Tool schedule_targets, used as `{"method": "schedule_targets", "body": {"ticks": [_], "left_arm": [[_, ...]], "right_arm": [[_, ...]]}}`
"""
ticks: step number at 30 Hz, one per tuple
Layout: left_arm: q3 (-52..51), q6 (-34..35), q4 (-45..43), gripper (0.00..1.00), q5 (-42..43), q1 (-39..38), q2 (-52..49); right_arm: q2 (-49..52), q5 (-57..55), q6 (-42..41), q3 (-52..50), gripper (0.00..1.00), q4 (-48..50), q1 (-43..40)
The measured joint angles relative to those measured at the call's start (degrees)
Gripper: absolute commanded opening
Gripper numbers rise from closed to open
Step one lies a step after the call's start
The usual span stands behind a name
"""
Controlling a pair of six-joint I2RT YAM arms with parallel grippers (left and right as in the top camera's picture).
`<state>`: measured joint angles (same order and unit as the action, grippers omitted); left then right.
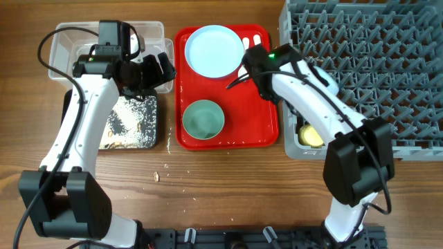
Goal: Sort waste into correct bins and load items into the dishwasher rack
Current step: 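Move the right gripper back to the red tray over the green bowl, then grasp the green bowl by its rim with the right gripper and lift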
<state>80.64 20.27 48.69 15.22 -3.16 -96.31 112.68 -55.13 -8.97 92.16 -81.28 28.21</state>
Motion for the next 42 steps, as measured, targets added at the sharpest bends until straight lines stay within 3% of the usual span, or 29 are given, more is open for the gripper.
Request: {"method": "schedule_targets", "body": {"ticks": [3, 6, 12, 16, 21, 26, 29, 32, 38, 42], "left_arm": [[0.0, 0.0, 0.0, 1.00, 0.0, 0.0, 0.0], [0.0, 0.0, 0.0, 1.00, 0.0, 0.0, 0.0], [0.0, 0.0, 0.0, 1.00, 0.0, 0.0, 0.0], [0.0, 0.0, 0.0, 1.00, 0.0, 0.0, 0.0], [0.0, 0.0, 0.0, 1.00, 0.0, 0.0, 0.0], [0.0, 0.0, 0.0, 1.00, 0.0, 0.0, 0.0], [0.0, 0.0, 0.0, 1.00, 0.0, 0.0, 0.0], [0.0, 0.0, 0.0, 1.00, 0.0, 0.0, 0.0], [0.0, 0.0, 0.0, 1.00, 0.0, 0.0, 0.0], [0.0, 0.0, 0.0, 1.00, 0.0, 0.0, 0.0]], "right_arm": [[0.0, 1.0, 0.0, 0.0, 0.71, -0.8, 1.4], [0.0, 1.4, 0.2, 0.0, 0.82, -1.0, 2.7], [0.0, 1.6, 0.3, 1.4, 0.92, -0.6, 3.0], [0.0, 5.2, 1.0, 5.3, 1.00, 4.9, 3.0], [-0.3, 26.6, 2.6, 9.5, 0.99, 16.2, 2.9], [-0.4, 55.3, 1.5, 8.8, 0.92, 28.0, 3.0], [-0.6, 63.9, -1.5, 6.0, 0.76, 31.9, 3.1], [-0.6, 68.4, -4.7, 1.2, 0.62, 34.6, 3.2], [-0.6, 70.6, -15.7, -9.9, 0.58, 41.1, 3.5], [-0.6, 70.7, -21.2, -14.4, 0.41, 43.0, 3.5]]}}
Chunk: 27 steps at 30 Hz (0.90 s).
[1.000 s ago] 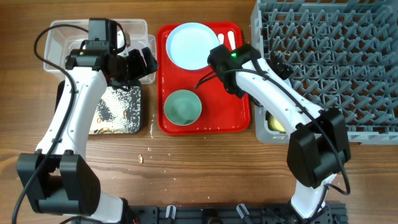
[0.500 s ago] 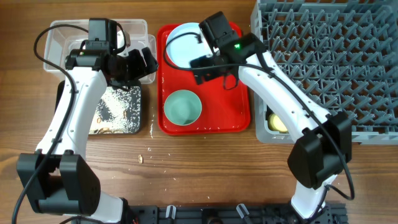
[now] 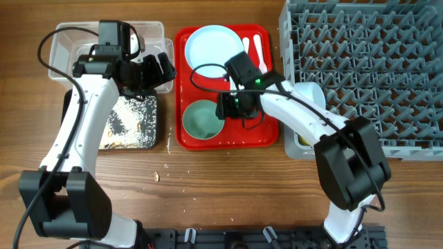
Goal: Sort waste into correct bins and load items into the dishwasher rack
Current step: 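Grasp the green bowl by its rim with the right gripper and lift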
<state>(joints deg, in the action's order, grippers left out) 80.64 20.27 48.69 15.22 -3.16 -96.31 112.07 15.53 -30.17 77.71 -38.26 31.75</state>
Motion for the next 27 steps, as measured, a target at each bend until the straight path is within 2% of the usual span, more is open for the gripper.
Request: {"method": "schedule_targets", "body": {"ticks": [4, 5, 7, 10, 11, 20, 27], "left_arm": [[0.0, 0.0, 0.0, 1.00, 0.0, 0.0, 0.0], [0.0, 0.0, 0.0, 1.00, 0.0, 0.0, 0.0], [0.0, 0.0, 0.0, 1.00, 0.0, 0.0, 0.0], [0.0, 0.0, 0.0, 1.00, 0.0, 0.0, 0.0], [0.0, 0.0, 0.0, 1.00, 0.0, 0.0, 0.0], [0.0, 0.0, 0.0, 1.00, 0.0, 0.0, 0.0], [0.0, 0.0, 0.0, 1.00, 0.0, 0.0, 0.0]], "right_arm": [[0.0, 0.1, -4.0, -0.4, 0.34, 0.3, 0.0], [0.1, 0.4, -4.8, -0.5, 0.29, 0.7, 0.0], [0.7, 1.4, -5.8, -0.4, 0.25, 1.4, 0.0], [2.0, 2.7, -6.9, -0.5, 0.07, 1.6, 0.0], [2.1, 2.9, -7.4, -0.5, 0.04, 1.5, 0.0], [2.3, 3.5, -8.2, -0.4, 0.04, 1.2, 0.0], [-1.2, -0.7, -5.9, 1.6, 0.04, -6.3, -2.8]]}}
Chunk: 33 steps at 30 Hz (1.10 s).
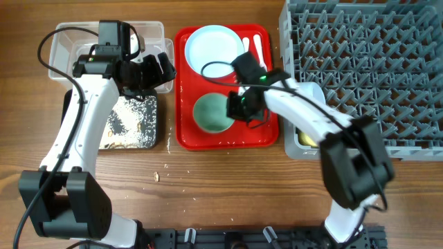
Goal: Sort waste into correct bins and load items into the dishwasher rack
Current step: 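Grasp the green bowl by its rim with the right gripper and lift, then carry the green bowl to the dish rack and release it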
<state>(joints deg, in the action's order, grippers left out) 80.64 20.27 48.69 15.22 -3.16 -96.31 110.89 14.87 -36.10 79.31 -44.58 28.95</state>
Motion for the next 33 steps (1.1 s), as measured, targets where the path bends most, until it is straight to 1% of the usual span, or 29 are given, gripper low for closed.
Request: {"method": "schedule_targets", "body": {"ticks": [2, 3, 4, 8, 10, 12, 15, 18, 20, 22, 27, 30, 33], "left_arm": [[0.0, 0.0, 0.0, 1.00, 0.0, 0.0, 0.0], [0.0, 0.0, 0.0, 1.00, 0.0, 0.0, 0.0], [0.0, 0.0, 0.0, 1.00, 0.0, 0.0, 0.0], [0.0, 0.0, 0.0, 1.00, 0.0, 0.0, 0.0], [0.0, 0.0, 0.0, 1.00, 0.0, 0.0, 0.0], [0.0, 0.0, 0.0, 1.00, 0.0, 0.0, 0.0], [0.0, 0.0, 0.0, 1.00, 0.0, 0.0, 0.0], [0.0, 0.0, 0.0, 1.00, 0.0, 0.0, 0.0], [0.0, 0.0, 0.0, 1.00, 0.0, 0.0, 0.0], [0.0, 0.0, 0.0, 1.00, 0.0, 0.0, 0.0], [0.0, 0.0, 0.0, 1.00, 0.0, 0.0, 0.0], [0.0, 0.0, 0.0, 1.00, 0.0, 0.0, 0.0], [0.0, 0.0, 0.0, 1.00, 0.0, 0.0, 0.0]], "right_arm": [[-3.0, -2.5, 0.5, 0.8, 0.04, -1.1, -1.5], [-8.1, -7.3, 1.5, 3.0, 0.04, -1.5, -4.0], [-10.2, -10.1, 2.0, 3.8, 0.04, -1.4, -5.0], [-21.7, -30.8, 4.8, 6.0, 0.04, -1.0, -8.9], [-24.8, -41.4, 6.5, 6.7, 0.04, -0.6, -9.4], [-25.7, -51.5, 9.0, 6.9, 0.04, 0.6, -9.5], [-24.2, -63.5, 13.9, 6.6, 0.04, 3.0, -10.2], [-20.9, -72.1, 20.3, 6.2, 0.04, 7.0, -11.5], [-18.4, -76.2, 25.3, 6.1, 0.04, 11.1, -12.1], [-15.0, -80.5, 33.1, 6.0, 0.04, 17.7, -12.3], [-7.7, -84.7, 51.8, 5.8, 0.04, 29.6, -12.2], [-4.3, -85.7, 58.9, 5.8, 0.04, 31.1, -12.2], [-1.9, -86.1, 62.2, 5.8, 0.04, 31.2, -12.2]]}}
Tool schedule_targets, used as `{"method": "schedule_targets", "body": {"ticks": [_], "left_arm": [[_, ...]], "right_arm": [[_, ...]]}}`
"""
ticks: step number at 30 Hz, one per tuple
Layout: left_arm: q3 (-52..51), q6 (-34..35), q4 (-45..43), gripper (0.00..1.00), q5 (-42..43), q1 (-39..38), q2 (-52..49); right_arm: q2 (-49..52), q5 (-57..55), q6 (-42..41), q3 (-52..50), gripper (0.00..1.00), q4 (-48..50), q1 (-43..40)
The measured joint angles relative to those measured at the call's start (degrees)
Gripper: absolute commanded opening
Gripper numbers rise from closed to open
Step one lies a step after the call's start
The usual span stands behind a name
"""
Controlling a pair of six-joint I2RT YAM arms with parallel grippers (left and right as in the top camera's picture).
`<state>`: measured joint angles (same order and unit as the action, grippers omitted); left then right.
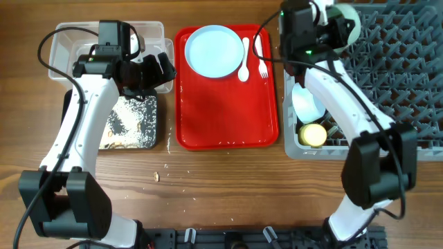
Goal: Sort waste into correct bins and load items into the dishwasher rack
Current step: 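Carry the green bowl to the dish rack and release it, then move the right gripper to the light blue plate and grasp its rim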
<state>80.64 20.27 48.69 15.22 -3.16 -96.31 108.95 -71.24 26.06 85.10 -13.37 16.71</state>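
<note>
My right gripper is at the back left corner of the grey dishwasher rack, shut on the rim of a green bowl held tilted over the rack. A white plate, a white spoon and a white fork lie at the back of the red tray. My left gripper hovers open at the right edge of the clear bin, with nothing in it.
A black tray with pale scraps sits in front of the clear bin. The rack's front left compartment holds a white cup and a yellow item. Crumbs dot the table in front of the red tray.
The right gripper has carried the green bowl from the front of the red tray up and back to the rack's back left corner. The left arm has not moved.
First the right gripper was at the back right of the red tray, the green bowl resting at its front. Then it was at the bowl's rim, then holding the bowl tipped on the tray. Now the bowl is over the rack. The left arm stayed still throughout.
</note>
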Motion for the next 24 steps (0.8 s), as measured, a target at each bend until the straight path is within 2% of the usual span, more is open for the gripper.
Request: {"method": "schedule_targets", "body": {"ticks": [6, 10, 18, 24], "left_arm": [[0.0, 0.0, 0.0, 1.00, 0.0, 0.0, 0.0], [0.0, 0.0, 0.0, 1.00, 0.0, 0.0, 0.0], [0.0, 0.0, 0.0, 1.00, 0.0, 0.0, 0.0], [0.0, 0.0, 0.0, 1.00, 0.0, 0.0, 0.0]], "right_arm": [[3.0, 0.0, 2.7, 0.0, 0.04, -0.1, 0.0], [3.3, 1.6, 3.1, 0.0, 0.05, -4.3, 0.3], [3.4, 4.7, 0.0, 0.0, 0.05, -10.0, 1.8], [3.5, 5.9, -1.0, 0.0, 0.23, -11.5, 2.2]]}}
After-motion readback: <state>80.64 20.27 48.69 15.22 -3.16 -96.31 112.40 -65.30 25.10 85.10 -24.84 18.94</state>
